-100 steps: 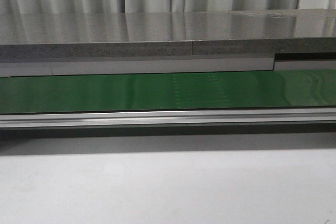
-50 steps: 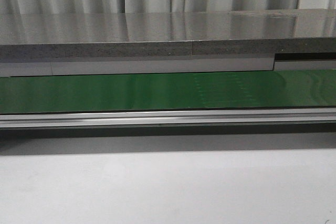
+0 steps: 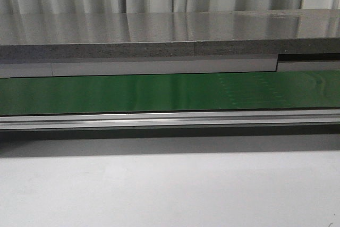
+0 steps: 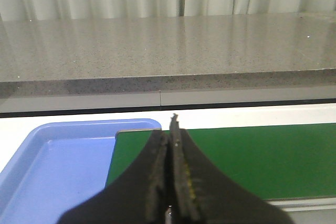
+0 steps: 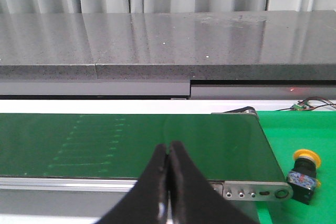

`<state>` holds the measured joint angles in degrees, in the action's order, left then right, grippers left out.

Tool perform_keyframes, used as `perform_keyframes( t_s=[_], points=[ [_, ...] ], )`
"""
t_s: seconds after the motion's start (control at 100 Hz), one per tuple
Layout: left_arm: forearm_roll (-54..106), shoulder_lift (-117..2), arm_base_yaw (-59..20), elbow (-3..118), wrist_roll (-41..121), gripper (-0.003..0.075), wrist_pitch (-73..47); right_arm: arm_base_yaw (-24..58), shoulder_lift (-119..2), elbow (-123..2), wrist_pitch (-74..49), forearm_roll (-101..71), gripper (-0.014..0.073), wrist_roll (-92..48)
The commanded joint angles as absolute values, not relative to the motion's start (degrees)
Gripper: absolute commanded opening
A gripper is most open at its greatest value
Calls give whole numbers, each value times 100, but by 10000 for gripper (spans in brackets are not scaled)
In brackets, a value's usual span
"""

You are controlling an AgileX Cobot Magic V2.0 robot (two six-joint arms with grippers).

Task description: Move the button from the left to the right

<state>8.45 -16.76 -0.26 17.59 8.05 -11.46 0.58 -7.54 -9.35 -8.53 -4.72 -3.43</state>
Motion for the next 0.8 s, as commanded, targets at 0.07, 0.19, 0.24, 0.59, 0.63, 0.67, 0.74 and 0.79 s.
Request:
perform_keyframes(
  t_s=[0.07,0.19,0.24,0.59,0.63,0.67,0.74,0.79],
  points=[
    [910,-1706,-65,1911,778,-20,-671,297,-416,-613,32,31,-66,156],
    [910,-1706,-65,1911,778,-20,-671,405,-131,-208,298,35,-66,156],
    [910,-1706,-65,1911,778,-21,-671,411,-7,-27,355,35,-66,163],
    [910,-1706,-65,1911,778,-20,-671,411,172,57,89,0,-66,167],
    [910,-1706,-65,1911,778,-20,-671,411,172,57,63,30,-66,167],
    [910,-1706,-65,1911,778,-20,-671,411,172,57,63,30,-66,167],
    [910,-1706,-65,1911,778,-21,-671,411,172,57,63,30,-66,167],
    [910,-1706,-65,1911,778,-20,-671,411,172,57,63,30,-66,167]
  ],
)
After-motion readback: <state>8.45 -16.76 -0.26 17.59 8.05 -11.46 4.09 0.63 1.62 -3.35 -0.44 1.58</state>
